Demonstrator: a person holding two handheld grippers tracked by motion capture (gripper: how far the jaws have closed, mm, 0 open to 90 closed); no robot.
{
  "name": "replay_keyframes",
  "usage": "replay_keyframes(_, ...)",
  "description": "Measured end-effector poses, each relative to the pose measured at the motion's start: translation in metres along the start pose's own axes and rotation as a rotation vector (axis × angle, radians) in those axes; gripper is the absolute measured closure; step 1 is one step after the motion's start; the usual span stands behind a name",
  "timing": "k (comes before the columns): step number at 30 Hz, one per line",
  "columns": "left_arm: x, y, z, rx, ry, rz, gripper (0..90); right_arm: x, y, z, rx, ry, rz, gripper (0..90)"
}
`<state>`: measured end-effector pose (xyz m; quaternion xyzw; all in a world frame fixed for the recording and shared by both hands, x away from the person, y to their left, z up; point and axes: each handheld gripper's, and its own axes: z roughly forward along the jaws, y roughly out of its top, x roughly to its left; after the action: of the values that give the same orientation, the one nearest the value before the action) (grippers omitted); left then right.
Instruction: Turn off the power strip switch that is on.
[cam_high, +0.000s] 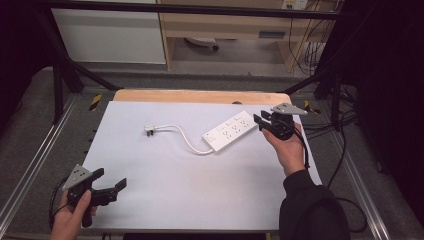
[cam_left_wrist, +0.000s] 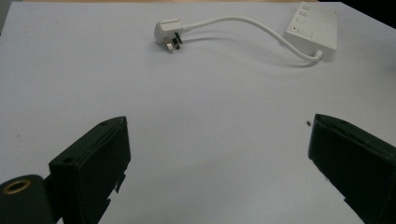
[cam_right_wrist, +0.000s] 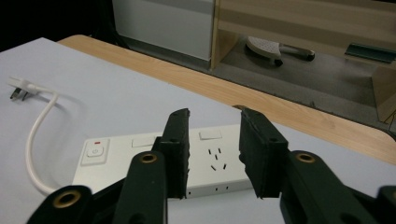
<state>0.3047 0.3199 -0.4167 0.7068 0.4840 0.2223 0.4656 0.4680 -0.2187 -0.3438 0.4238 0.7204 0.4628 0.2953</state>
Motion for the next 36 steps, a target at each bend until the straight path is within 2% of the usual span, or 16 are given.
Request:
replay_keyframes(6, -0.002, 0.000, 0.001, 0.003, -0.005, 0.017, 5.5, -0.001, 0.006, 0.007, -0.020, 0.011, -0.011, 76.0)
replay_keyframes(17, -0.003, 0.000, 0.002, 0.010, -0.007, 0.018, 5.5, -0.002, 0.011, 0.021, -0.029, 0.013, -0.039, 85.3)
replay_keyframes(26, -0.003, 0.000, 0.002, 0.011, -0.008, 0.020, 5.6, -0.003, 0.012, 0.030, -0.025, 0.017, -0.052, 90.0)
replay_keyframes(36, -0.002, 0.000, 0.002, 0.012, -0.010, 0.020, 5.5, -0.006, 0.012, 0.043, -0.009, -0.002, -0.029, 90.0)
